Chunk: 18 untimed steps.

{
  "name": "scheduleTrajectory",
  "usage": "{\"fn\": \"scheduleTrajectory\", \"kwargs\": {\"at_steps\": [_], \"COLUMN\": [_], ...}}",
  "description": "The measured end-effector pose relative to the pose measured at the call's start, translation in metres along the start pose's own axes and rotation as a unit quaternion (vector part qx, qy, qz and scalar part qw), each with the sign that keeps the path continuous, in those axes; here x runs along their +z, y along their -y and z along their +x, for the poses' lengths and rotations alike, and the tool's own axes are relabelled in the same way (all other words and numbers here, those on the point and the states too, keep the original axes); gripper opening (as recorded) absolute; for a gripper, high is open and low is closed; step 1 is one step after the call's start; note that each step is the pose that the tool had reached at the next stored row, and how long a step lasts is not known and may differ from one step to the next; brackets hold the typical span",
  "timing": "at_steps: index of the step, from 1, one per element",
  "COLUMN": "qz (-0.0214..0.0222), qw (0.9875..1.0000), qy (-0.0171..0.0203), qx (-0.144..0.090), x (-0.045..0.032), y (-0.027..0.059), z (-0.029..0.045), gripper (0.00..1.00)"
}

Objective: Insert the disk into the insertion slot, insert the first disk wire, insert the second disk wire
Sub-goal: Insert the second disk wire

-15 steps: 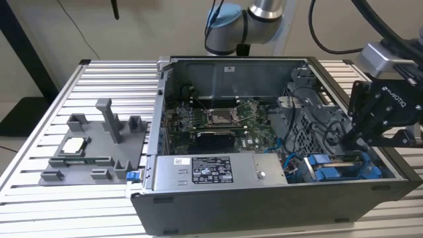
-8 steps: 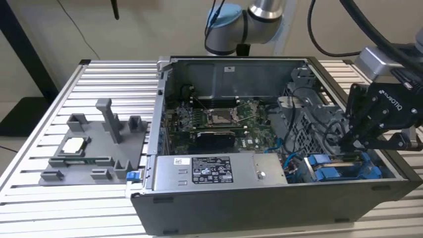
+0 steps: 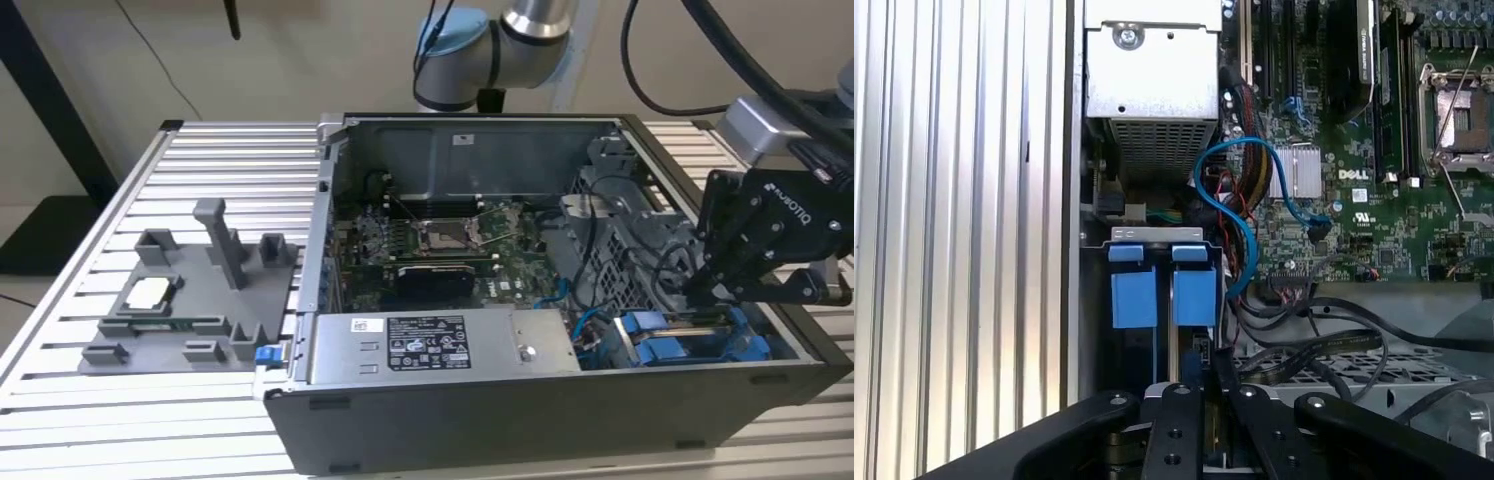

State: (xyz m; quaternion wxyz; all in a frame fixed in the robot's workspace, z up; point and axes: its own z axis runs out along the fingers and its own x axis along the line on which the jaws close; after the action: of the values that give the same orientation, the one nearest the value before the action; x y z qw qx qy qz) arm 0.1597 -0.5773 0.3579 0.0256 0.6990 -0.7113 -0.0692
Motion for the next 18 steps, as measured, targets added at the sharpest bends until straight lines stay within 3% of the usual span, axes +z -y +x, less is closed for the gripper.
{"fn": "scheduleTrajectory", "kwargs": {"at_steps": [4, 10, 11, 18], "qz": [-0.0025, -0.0029, -0.0030, -0.0040], "qw": [1.0000, 0.9997, 0.9997, 0.9997], "qy": [0.0033, 0.0221, 0.0237, 0.0240], "qx": [0.000, -0.003, -0.003, -0.001], "x": [0.0029, 0.0081, 0.0087, 0.0103], "y": [0.0022, 0.0035, 0.0043, 0.0090], "z": [0.0002, 0.0005, 0.0005, 0.0005], "gripper": [0.16, 0.16, 0.16, 0.16]}}
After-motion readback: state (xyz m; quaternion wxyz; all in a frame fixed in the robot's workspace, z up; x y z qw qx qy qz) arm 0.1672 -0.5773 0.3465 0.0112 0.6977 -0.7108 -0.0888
